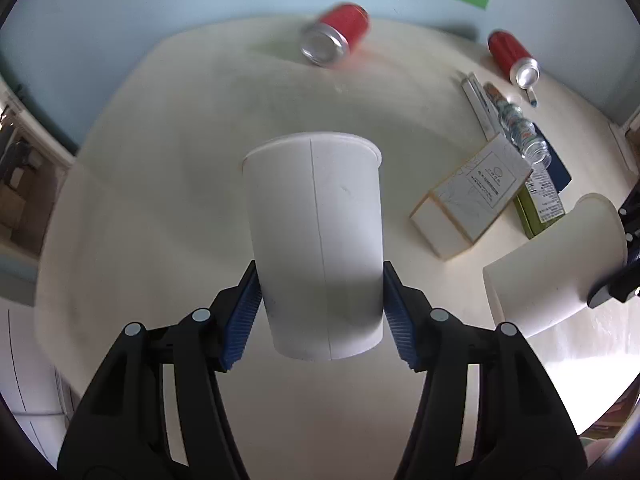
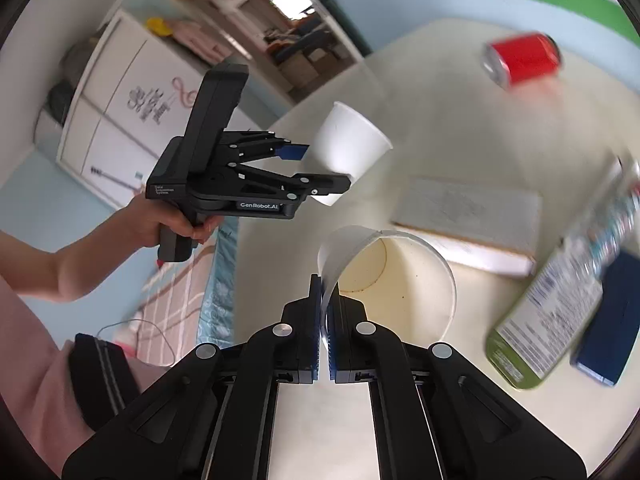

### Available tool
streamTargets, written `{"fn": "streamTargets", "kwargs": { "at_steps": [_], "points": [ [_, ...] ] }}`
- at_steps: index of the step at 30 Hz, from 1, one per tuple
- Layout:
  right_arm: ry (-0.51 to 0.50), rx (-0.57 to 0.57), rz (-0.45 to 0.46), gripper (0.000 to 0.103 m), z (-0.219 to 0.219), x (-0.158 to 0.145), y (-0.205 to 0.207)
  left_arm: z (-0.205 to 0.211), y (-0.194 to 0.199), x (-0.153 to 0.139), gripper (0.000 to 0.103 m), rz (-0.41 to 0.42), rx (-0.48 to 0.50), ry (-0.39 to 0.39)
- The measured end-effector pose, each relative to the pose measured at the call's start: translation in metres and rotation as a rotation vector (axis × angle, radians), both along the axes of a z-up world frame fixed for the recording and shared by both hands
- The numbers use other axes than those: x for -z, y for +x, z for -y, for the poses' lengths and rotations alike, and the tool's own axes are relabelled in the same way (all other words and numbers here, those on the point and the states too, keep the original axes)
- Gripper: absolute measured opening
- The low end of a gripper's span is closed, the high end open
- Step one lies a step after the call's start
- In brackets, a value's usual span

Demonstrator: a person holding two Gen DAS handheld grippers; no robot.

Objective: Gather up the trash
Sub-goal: 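Carry both paper cups to the teal bin and release them inside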

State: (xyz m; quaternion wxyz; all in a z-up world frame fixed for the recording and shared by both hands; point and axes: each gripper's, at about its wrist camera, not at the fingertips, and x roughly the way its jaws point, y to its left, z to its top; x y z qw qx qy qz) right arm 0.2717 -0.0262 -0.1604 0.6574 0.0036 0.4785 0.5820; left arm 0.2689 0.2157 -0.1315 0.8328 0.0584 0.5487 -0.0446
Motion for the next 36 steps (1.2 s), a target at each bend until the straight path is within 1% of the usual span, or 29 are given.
{"fn": "streamTargets", "kwargs": {
  "at_steps": [1, 4, 6, 9, 10, 14, 15, 16, 18, 20, 21, 22, 23, 24, 25, 26, 27, 28, 29, 30, 31, 33, 34, 35, 36],
  "points": [
    [0.005, -0.017, 0.012, 0.004, -0.007, -0.005, -0.002, -0.010, -0.011, -0.008, 0.056, 0.015, -0.022, 0.002],
    [0.026, -0.100, 0.047, 0.004, -0.049, -0.023, -0.014, -0.045, -0.044, -0.022, 0.056, 0.035, -0.092, 0.015],
    [0.035, -0.156, 0.063, 0.004, -0.081, -0.028, -0.023, -0.074, -0.067, -0.026, 0.056, 0.038, -0.158, 0.032],
    [0.042, -0.264, 0.071, 0.004, -0.143, -0.029, -0.045, -0.129, -0.115, -0.023, 0.056, 0.022, -0.288, 0.043],
    [0.037, -0.306, 0.079, 0.004, -0.170, -0.027, -0.058, -0.156, -0.139, -0.018, 0.056, 0.009, -0.353, 0.041],
    [0.002, -0.441, 0.079, 0.004, -0.268, -0.008, -0.109, -0.234, -0.218, 0.010, 0.056, -0.053, -0.528, 0.015],
    [-0.018, -0.472, 0.078, 0.004, -0.300, 0.001, -0.126, -0.256, -0.241, 0.023, 0.056, -0.086, -0.572, -0.001],
    [-0.028, -0.494, 0.077, 0.004, -0.322, 0.007, -0.139, -0.271, -0.256, 0.033, 0.056, -0.113, -0.596, -0.013],
    [-0.053, -0.537, 0.088, 0.004, -0.368, 0.023, -0.167, -0.308, -0.292, 0.063, 0.056, -0.163, -0.650, -0.029],
    [-0.109, -0.575, 0.102, 0.004, -0.419, 0.049, -0.196, -0.342, -0.320, 0.098, 0.056, -0.207, -0.694, -0.065],
    [-0.154, -0.589, 0.117, 0.004, -0.447, 0.070, -0.212, -0.360, -0.333, 0.119, 0.056, -0.217, -0.718, -0.099],
    [-0.182, -0.602, 0.126, 0.004, -0.465, 0.087, -0.222, -0.372, -0.340, 0.132, 0.056, -0.231, -0.730, -0.123],
    [-0.215, -0.610, 0.135, 0.004, -0.484, 0.106, -0.232, -0.389, -0.348, 0.155, 0.056, -0.253, -0.739, -0.146],
    [-0.254, -0.612, 0.143, 0.004, -0.501, 0.127, -0.244, -0.401, -0.354, 0.173, 0.056, -0.262, -0.745, -0.151],
    [-0.290, -0.619, 0.144, 0.004, -0.518, 0.152, -0.252, -0.413, -0.359, 0.191, 0.057, -0.265, -0.753, -0.162],
    [-0.328, -0.622, 0.132, 0.004, -0.533, 0.182, -0.258, -0.429, -0.365, 0.218, 0.057, -0.276, -0.769, -0.203],
    [-0.385, -0.616, 0.126, 0.004, -0.548, 0.219, -0.262, -0.435, -0.365, 0.241, 0.057, -0.289, -0.784, -0.230],
    [-0.420, -0.612, 0.111, 0.004, -0.561, 0.245, -0.262, -0.443, -0.370, 0.263, 0.057, -0.301, -0.792, -0.244],
    [-0.454, -0.610, 0.097, 0.004, -0.570, 0.272, -0.261, -0.452, -0.371, 0.292, 0.057, -0.312, -0.795, -0.253],
    [-0.493, -0.608, 0.100, 0.004, -0.580, 0.298, -0.263, -0.457, -0.371, 0.317, 0.057, -0.333, -0.795, -0.267],
    [-0.536, -0.605, 0.090, 0.004, -0.590, 0.331, -0.264, -0.465, -0.373, 0.339, 0.057, -0.354, -0.796, -0.277],
    [-0.572, -0.605, 0.056, 0.004, -0.600, 0.375, -0.269, -0.476, -0.374, 0.390, 0.057, -0.378, -0.799, -0.300],
    [-0.603, -0.608, 0.055, 0.004, -0.604, 0.399, -0.270, -0.480, -0.378, 0.406, 0.057, -0.386, -0.807, -0.310],
    [-0.630, -0.610, 0.044, 0.004, -0.608, 0.423, -0.271, -0.483, -0.379, 0.430, 0.057, -0.397, -0.817, -0.323],
    [-0.646, -0.608, 0.038, 0.004, -0.612, 0.439, -0.273, -0.486, -0.380, 0.448, 0.057, -0.412, -0.821, -0.324]
  ]
}}
